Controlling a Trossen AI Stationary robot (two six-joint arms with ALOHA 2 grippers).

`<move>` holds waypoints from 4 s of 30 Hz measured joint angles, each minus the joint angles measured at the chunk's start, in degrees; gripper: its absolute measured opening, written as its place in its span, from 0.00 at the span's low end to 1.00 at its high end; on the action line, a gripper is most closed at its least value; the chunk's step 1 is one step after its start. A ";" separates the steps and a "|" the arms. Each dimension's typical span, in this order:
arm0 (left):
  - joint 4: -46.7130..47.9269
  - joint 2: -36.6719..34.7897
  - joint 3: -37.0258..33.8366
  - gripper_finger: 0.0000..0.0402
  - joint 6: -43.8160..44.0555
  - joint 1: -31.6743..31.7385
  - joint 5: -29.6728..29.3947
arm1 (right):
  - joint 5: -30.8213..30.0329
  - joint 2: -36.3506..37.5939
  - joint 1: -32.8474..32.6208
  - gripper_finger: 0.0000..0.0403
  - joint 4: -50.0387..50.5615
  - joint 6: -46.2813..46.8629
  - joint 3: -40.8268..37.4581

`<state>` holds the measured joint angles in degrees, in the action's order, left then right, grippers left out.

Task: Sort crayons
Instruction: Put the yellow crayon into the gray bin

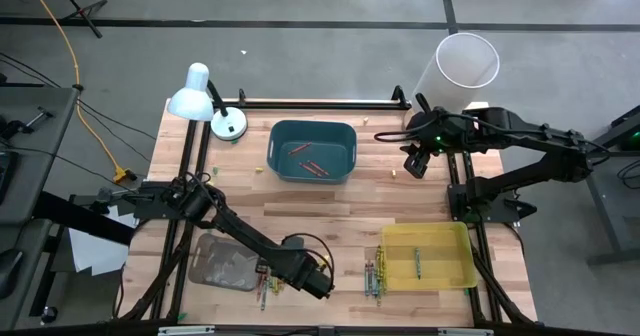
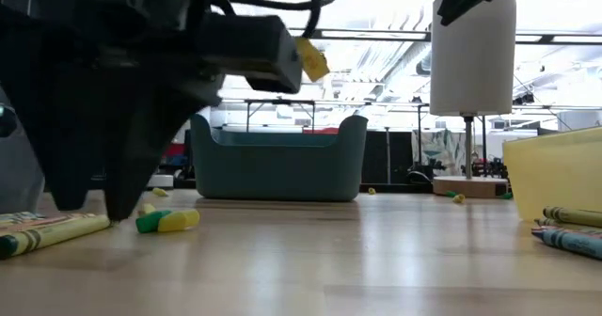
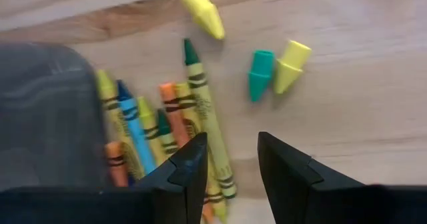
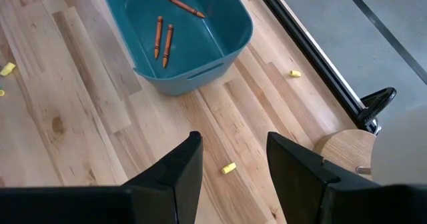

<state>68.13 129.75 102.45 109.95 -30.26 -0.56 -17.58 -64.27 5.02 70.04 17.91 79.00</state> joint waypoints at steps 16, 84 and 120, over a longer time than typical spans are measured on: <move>0.62 -0.42 0.95 0.30 2.85 0.37 -1.37 | -0.01 0.02 0.00 0.40 -0.06 -0.42 -0.02; 1.26 -37.75 -2.38 0.00 -31.02 -3.52 -61.43 | 12.43 0.00 0.02 0.40 -6.24 -7.59 -0.02; -2.34 -59.78 -24.26 0.00 -47.91 -8.34 -16.37 | 11.20 -3.09 -9.68 0.40 -27.76 -3.67 -0.04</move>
<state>65.78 69.98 78.19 62.04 -38.60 -16.92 -6.39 -67.36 -4.67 42.28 14.24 78.96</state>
